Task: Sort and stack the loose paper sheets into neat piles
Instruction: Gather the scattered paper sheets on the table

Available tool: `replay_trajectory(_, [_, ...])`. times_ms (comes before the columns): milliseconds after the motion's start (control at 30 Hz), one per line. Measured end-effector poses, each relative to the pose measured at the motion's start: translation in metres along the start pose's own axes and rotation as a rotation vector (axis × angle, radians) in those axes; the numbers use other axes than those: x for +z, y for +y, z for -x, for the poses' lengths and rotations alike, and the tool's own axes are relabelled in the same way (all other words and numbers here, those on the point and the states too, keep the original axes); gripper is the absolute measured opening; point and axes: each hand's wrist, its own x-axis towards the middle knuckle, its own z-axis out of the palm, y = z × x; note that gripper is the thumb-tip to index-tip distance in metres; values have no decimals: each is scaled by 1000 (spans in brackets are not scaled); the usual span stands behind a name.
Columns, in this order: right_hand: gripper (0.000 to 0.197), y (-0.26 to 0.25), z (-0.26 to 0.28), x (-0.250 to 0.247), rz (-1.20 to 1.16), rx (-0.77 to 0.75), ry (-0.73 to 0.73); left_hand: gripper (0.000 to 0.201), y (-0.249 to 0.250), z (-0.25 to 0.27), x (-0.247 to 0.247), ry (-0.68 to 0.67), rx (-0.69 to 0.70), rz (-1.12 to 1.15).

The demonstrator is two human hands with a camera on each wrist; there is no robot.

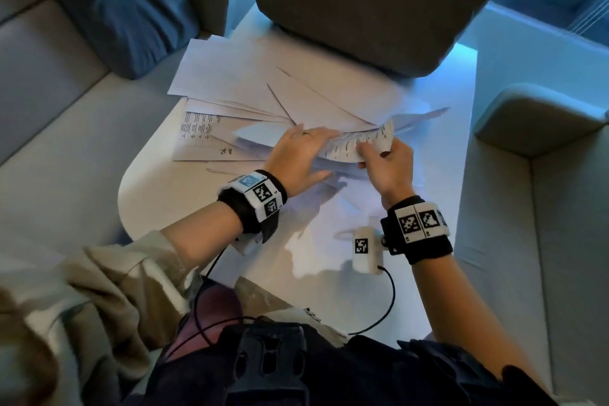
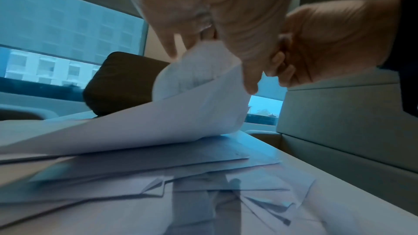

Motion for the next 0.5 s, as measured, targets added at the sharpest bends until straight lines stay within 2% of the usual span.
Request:
replay_trajectory(67, [16, -7, 9, -4, 67, -79, -76, 41, 8, -3, 0, 106, -50, -20])
replay_trajectory(133, [12, -11, 14, -9, 69, -118, -164, 28, 12, -7, -2, 117, -97, 21])
replay_trajectory(233, [13, -16, 16, -18, -35, -164, -327, 6, 8, -11, -6, 147, -82, 41])
replay_trajectory(300, [43, -9, 9, -26, -32, -202, -290, 16, 5, -16, -14, 193, -111, 82])
replay_trajectory(433, [102, 12, -14, -43, 297, -317, 25, 27, -9, -23, -35, 252, -91, 109])
replay_trajectory(500, [117, 17, -25, -50, 442, -285, 17, 32, -15, -26, -45, 246, -43, 126])
